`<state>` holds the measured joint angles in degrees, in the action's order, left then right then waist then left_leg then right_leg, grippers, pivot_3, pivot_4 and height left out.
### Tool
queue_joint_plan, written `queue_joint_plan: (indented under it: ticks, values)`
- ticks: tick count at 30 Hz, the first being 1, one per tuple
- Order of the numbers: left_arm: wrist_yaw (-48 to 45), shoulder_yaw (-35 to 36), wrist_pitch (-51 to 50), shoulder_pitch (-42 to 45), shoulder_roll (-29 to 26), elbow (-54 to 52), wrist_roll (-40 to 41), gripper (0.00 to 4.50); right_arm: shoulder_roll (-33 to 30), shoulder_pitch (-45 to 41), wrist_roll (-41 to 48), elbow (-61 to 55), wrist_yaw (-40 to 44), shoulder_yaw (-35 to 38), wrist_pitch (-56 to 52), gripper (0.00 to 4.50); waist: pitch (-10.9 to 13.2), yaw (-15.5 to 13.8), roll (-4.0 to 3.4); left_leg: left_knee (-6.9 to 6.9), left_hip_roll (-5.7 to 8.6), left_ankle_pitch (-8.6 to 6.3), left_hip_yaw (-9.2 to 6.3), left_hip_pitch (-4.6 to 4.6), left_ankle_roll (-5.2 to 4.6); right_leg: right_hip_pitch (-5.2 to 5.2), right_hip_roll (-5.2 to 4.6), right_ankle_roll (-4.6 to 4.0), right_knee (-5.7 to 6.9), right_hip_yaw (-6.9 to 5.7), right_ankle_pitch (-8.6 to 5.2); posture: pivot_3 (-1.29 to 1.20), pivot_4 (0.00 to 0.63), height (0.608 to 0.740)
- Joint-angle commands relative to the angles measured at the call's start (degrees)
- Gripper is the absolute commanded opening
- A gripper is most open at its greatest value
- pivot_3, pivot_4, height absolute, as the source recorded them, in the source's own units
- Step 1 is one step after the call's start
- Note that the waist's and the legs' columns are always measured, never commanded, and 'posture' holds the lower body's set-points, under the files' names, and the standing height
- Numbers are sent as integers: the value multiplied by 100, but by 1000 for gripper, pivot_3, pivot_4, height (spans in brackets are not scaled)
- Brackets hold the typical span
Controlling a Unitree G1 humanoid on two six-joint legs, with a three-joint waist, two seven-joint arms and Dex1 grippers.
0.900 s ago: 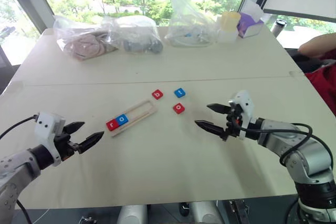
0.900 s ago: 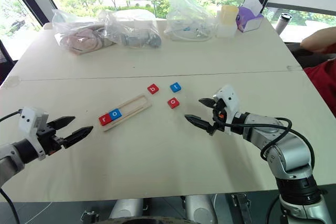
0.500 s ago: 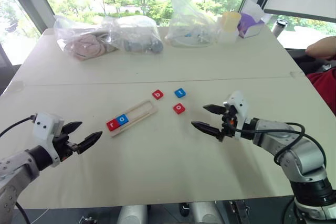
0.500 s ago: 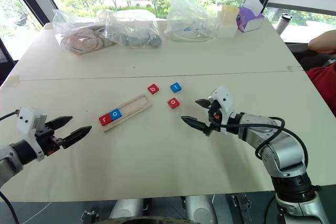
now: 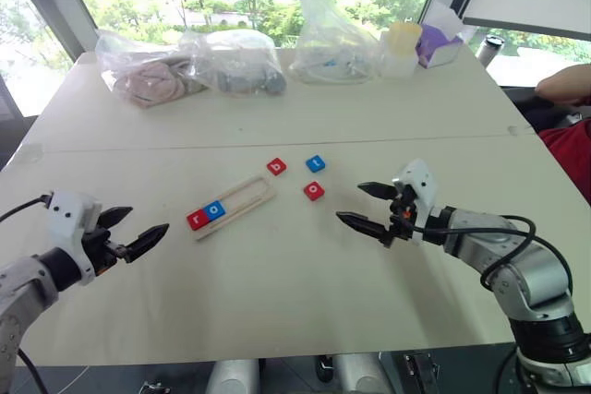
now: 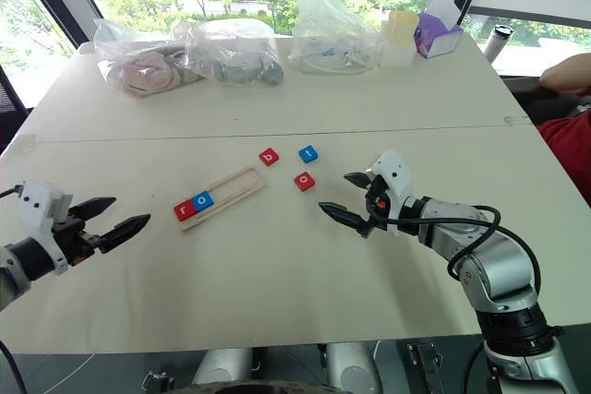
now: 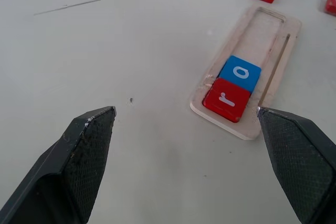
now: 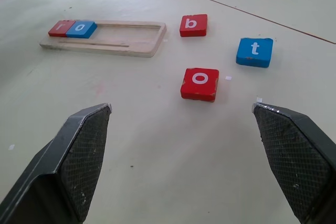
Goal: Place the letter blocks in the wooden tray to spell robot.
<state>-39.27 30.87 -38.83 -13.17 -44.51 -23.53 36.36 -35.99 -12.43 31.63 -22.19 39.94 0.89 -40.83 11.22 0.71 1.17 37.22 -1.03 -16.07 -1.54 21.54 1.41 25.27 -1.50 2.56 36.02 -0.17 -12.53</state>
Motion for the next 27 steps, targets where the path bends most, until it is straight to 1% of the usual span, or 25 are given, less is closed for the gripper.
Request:
queue_joint_plan:
  ticks: [1,5,9,11,15,20,24,27]
  values:
    - [-333,-130,332,97,-381,141,-342,4500,17,-259,112,-250,-42,32,-129,4433,0,3,0,0,0,0,0,-1,0,0,1,0,0,0,0,0,150,740]
    - [-823,-675,589,394,-852,408,-666,4500,28,-666,369,-395,29,-106,-539,4433,0,9,-1,0,0,0,1,-5,0,0,1,-2,4,0,0,0,150,740]
    - [-1244,-1526,942,1019,-1053,986,-1104,4500,153,-901,630,-822,60,-523,-973,4433,-1,4,-2,-4,-1,0,0,-4,0,0,2,-2,3,0,0,0,150,740]
    - [-1417,-1842,1148,1293,-1100,1306,-1340,4500,161,-912,690,-1011,40,-659,-1125,4433,-1,3,-2,-7,-1,0,0,-3,0,1,2,-2,4,0,0,0,150,740]
    - [-1658,-2321,1447,1733,-1055,1801,-1667,4500,37,-775,608,-1315,84,-926,-1164,4433,-1,2,0,-5,1,0,2,0,0,1,-5,-1,4,0,1,0,150,740]
    - [-1734,-2694,1680,2169,-791,2185,-1889,4500,46,-618,395,-1341,-2,-1100,-1017,4433,-2,0,1,-2,1,1,2,-2,-1,0,-5,2,7,0,0,0,150,740]
    - [-1894,-3020,1808,2308,-623,2360,-2057,4500,18,-473,185,-1259,-3,-1165,-831,4433,-2,1,1,0,1,1,1,-4,-1,-1,-3,2,10,0,1,0,150,740]
    - [-1956,-3286,2046,2312,-589,2556,-2349,4500,-1,-318,5,-1135,41,-1179,-596,4433,-5,-8,-2,0,1,1,1,-9,-1,-8,-4,3,10,1,0,0,150,740]
